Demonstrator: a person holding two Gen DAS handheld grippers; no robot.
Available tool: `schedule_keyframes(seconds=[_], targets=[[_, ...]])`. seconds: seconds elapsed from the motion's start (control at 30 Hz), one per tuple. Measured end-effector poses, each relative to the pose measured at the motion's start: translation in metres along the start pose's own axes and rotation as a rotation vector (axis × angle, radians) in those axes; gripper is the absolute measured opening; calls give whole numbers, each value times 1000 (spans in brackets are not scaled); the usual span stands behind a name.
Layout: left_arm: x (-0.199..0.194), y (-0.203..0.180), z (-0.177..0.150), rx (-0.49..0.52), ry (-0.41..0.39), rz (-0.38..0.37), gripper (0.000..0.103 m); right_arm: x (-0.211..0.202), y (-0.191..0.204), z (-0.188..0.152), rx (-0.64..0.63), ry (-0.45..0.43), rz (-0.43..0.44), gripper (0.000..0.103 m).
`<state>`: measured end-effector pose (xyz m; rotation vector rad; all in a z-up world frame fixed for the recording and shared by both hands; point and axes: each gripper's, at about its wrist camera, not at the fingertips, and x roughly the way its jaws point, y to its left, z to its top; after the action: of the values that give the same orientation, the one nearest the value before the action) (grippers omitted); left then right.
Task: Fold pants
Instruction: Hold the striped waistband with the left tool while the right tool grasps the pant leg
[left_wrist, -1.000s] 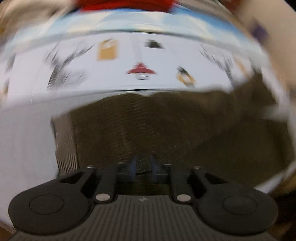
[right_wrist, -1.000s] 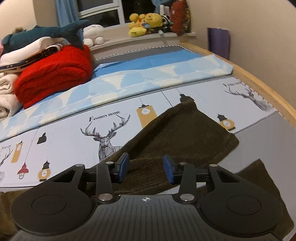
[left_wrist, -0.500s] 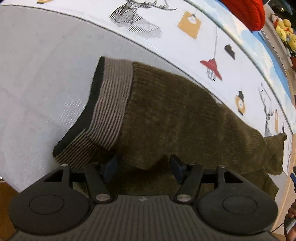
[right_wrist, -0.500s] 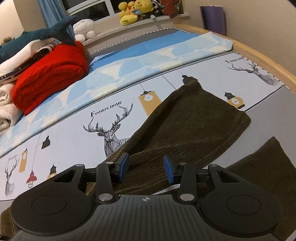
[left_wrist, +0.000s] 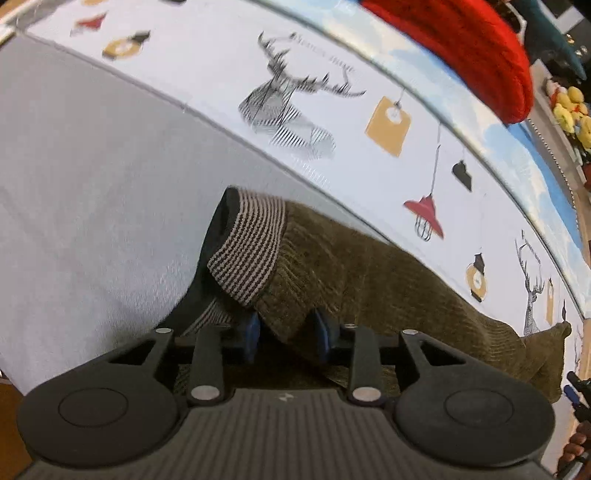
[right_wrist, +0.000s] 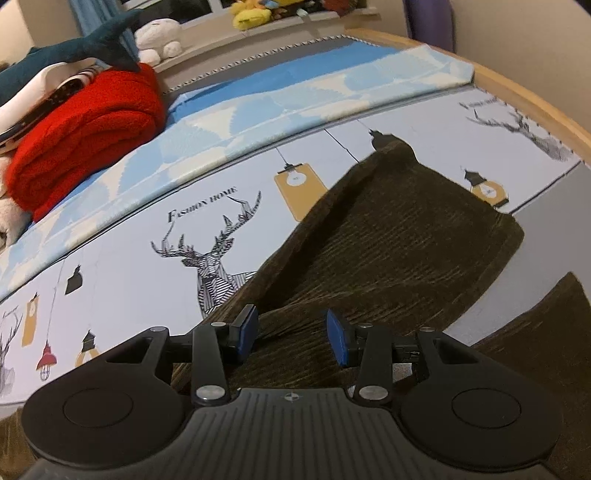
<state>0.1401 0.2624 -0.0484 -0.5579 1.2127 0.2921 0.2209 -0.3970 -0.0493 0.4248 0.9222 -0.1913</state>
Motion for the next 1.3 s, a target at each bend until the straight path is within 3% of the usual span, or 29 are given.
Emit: schedule_keyframes(seconds=[0.17, 0.23, 0.3, 0.67, 0.9, 0.97, 1.03, 1.3], targets=[[7, 1, 3, -2, -1, 19, 34, 14, -4, 4, 25, -9, 5, 44], [5, 0, 3, 6, -19, 31, 23, 18, -7, 5, 37, -24, 12, 46], [3, -1, 3, 16, -36, 37, 21, 23, -12, 6, 64, -37, 17, 47], [5, -4, 2, 29, -41, 57, 20, 64, -31, 13, 317, -37, 135, 52], [5, -3, 2, 34, -42, 53, 20, 89, -5, 11, 287, -17, 110, 51], [5, -5, 2, 38, -43, 61, 20, 93, 2, 11, 263, -9, 93, 43], [4, -8, 1, 47, -48, 66, 20, 94, 6, 11, 245, 0, 84, 12], [-6, -6, 1, 55, -58, 28, 17, 45, 8, 19, 179, -77, 53, 6]])
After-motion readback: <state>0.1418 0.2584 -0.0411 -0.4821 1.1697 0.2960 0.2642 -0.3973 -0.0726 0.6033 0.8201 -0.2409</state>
